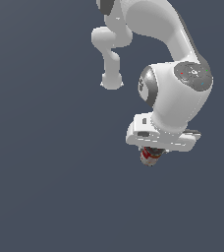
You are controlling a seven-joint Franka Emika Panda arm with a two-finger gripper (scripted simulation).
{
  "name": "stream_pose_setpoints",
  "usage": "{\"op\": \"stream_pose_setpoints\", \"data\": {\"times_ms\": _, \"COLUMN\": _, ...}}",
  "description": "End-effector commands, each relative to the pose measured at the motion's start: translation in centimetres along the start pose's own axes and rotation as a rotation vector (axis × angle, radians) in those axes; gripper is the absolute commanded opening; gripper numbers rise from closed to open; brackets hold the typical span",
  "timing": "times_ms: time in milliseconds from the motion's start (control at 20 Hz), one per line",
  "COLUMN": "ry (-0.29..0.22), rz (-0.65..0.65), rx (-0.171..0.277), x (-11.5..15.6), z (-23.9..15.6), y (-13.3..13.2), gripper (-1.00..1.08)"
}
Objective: Pick up the object and move it to a goal position.
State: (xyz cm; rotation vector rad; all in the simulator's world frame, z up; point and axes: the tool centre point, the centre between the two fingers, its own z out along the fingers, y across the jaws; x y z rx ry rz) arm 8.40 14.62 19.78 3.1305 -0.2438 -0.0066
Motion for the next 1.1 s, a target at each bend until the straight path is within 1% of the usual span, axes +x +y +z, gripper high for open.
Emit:
{"op": "stream_pose_setpoints", "data": {"times_ms": 0, "ry": 0.004, "rz": 0.001, "rx": 0.001, "x": 0.0, "z": -1.6, "y": -2.5, "gripper": -1.00}}
{"op": "stream_pose_setpoints", "data": {"times_ms": 200, "ry": 0.004, "rz": 0.001, "rx": 0.002, "x": 0.0, "z": -3.3, "y": -5.6, "gripper": -1.00}}
{"op": "stream_pose_setpoints", "data": {"times_ms": 450, "ry": 0.004, "rz": 0.001, "rx": 0.002, "x": 0.1, "z": -4.6, "y": -8.0, "gripper": -1.00}}
{"op": "stream_pose_setpoints", "data": {"times_ms": 700, "ry": 0.004, "rz": 0.001, "rx": 0.002, "x": 0.2, "z": -5.3, "y": -9.3, "gripper": -1.00}}
{"op": "stream_pose_setpoints", "data": {"times_ms": 1050, "ry": 0.004, "rz": 0.000, "rx": 0.002, "x": 0.2, "z": -5.6, "y": -9.9, "gripper": -1.00}}
